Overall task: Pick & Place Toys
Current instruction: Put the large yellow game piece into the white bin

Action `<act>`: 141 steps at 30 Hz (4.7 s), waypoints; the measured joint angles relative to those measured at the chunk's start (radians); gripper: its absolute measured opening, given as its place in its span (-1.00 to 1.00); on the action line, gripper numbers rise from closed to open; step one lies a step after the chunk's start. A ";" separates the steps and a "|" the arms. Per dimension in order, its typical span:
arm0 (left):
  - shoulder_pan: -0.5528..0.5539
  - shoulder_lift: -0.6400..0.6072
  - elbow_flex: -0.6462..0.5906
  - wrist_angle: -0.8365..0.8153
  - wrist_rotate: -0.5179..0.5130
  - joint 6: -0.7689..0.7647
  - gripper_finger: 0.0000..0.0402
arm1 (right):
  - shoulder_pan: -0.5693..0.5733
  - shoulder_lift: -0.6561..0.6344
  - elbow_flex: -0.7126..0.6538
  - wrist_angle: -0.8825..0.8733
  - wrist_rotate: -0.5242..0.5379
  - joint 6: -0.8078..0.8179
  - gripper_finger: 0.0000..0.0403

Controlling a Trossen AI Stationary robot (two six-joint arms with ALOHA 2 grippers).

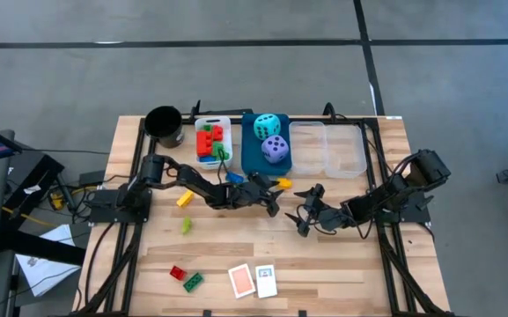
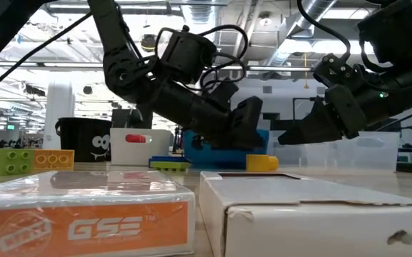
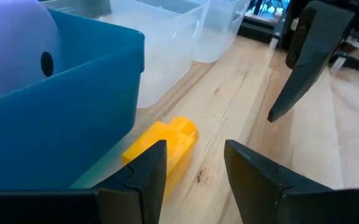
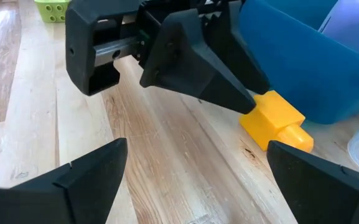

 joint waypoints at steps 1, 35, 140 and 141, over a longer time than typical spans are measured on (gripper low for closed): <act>0.000 0.000 0.002 -0.014 0.000 0.000 -0.23 | 0.000 0.000 0.000 0.000 0.000 0.000 0.89; -0.006 -0.002 0.002 -0.180 0.313 0.013 -0.62 | 0.001 0.000 0.000 -0.002 -0.011 0.000 0.89; -0.116 0.000 0.001 -0.180 0.299 0.021 -0.65 | -0.174 0.001 0.067 -0.334 -0.027 0.243 0.86; -0.116 0.000 0.001 -0.180 0.299 0.021 -0.65 | -0.177 0.001 0.067 -0.334 -0.027 0.243 0.84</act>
